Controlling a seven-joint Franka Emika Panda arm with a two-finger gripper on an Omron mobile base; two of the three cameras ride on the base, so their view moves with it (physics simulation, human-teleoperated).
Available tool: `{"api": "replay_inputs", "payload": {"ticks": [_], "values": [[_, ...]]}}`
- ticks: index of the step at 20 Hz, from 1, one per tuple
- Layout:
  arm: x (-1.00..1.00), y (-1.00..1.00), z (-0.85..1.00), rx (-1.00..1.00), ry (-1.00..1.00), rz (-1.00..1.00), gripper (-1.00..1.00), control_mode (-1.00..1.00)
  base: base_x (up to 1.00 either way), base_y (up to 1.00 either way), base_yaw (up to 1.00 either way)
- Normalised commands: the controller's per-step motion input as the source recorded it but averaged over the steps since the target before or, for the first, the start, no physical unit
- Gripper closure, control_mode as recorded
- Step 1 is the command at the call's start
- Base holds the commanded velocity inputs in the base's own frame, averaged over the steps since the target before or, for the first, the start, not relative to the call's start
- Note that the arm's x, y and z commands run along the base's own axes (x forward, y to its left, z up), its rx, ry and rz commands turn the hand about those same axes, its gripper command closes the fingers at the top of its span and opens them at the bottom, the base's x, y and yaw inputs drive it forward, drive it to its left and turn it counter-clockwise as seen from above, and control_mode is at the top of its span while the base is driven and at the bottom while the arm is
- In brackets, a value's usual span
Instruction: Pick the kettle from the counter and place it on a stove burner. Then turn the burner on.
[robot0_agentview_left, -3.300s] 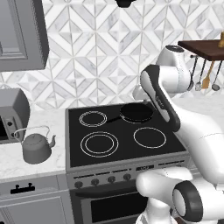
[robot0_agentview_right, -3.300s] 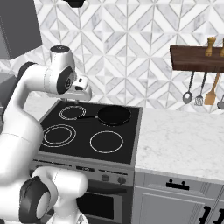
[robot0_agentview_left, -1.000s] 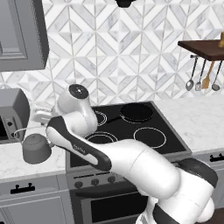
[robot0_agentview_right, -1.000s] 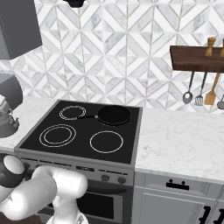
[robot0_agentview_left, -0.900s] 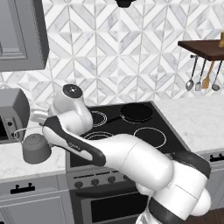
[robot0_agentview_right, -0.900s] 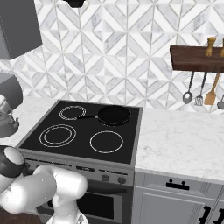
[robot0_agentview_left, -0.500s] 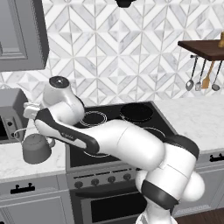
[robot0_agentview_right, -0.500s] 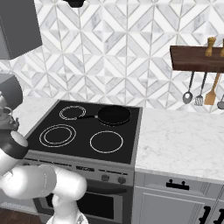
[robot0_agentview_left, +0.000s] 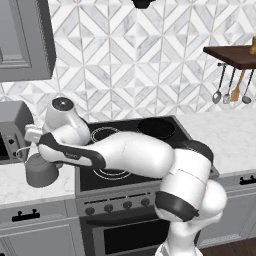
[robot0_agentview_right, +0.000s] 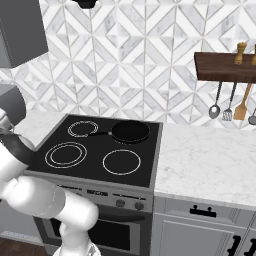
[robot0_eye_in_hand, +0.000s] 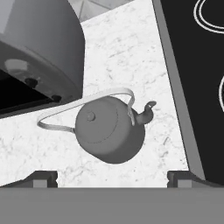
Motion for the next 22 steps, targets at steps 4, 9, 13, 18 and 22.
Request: {"api": "replay_inputs", "payload": {"ticks": [4,9,13,18,22], "values": [[0.31,0.3,-0.19,-0.06,0.0,-0.04,-1.0,-1.0,0.0,0.0,0.0],[0.31,0.28,-0.04,-0.04,0.0,-0.08,-1.0,-1.0,0.0,0.0,0.0],[0.25,0.21,0.0,0.0,0.0,-0.07,-1.0,-1.0,0.0,0.0,0.0],[0.27,0.21,-0.13,-0.01,0.03,-0.09,-1.0,-1.0,0.0,0.0,0.0],[0.34,0.17,-0.3,0.0,0.05,-0.11,-1.0,-1.0,0.0,0.0,0.0]]}}
